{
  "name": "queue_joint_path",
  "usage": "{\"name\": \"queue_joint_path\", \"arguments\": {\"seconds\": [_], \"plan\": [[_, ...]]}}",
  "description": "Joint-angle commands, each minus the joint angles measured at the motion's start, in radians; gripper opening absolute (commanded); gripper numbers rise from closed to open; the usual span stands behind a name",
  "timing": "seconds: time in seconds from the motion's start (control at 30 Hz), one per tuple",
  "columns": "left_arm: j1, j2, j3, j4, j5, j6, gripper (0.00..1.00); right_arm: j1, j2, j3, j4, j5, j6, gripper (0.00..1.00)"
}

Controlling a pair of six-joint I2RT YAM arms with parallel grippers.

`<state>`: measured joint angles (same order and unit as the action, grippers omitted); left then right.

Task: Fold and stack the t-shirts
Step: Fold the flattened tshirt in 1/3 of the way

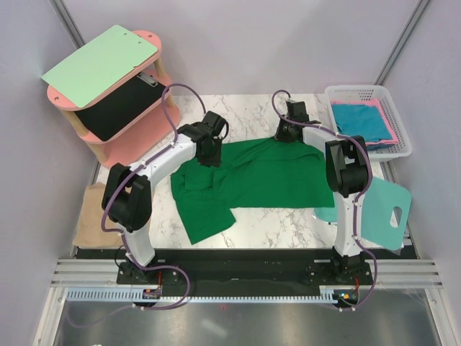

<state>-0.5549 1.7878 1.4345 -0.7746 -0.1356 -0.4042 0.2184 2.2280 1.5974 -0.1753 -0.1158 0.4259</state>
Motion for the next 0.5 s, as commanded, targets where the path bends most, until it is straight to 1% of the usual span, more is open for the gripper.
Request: {"name": "queue_joint_path", "arguments": {"seconds": [0.0,0.07,0.2,0.47], "plan": [[0.012,0.116,0.119,0.017,-0.036,0.047,0.02,-0.019,0.042,-0.037,-0.121,0.056,-0.026,0.10],[0.018,0.172,0.161,0.018,-0.041,0.051,0.02,-0.021,0.039,-0.037,-0.121,0.056,-0.027,0.10],[0.035,0.232,0.204,0.021,-0.059,0.047,0.02,-0.020,0.039,-0.037,-0.122,0.056,-0.027,0.10],[0.076,0.262,0.222,0.023,-0.038,0.059,0.02,-0.021,0.036,-0.042,-0.122,0.054,-0.027,0.11]]}}
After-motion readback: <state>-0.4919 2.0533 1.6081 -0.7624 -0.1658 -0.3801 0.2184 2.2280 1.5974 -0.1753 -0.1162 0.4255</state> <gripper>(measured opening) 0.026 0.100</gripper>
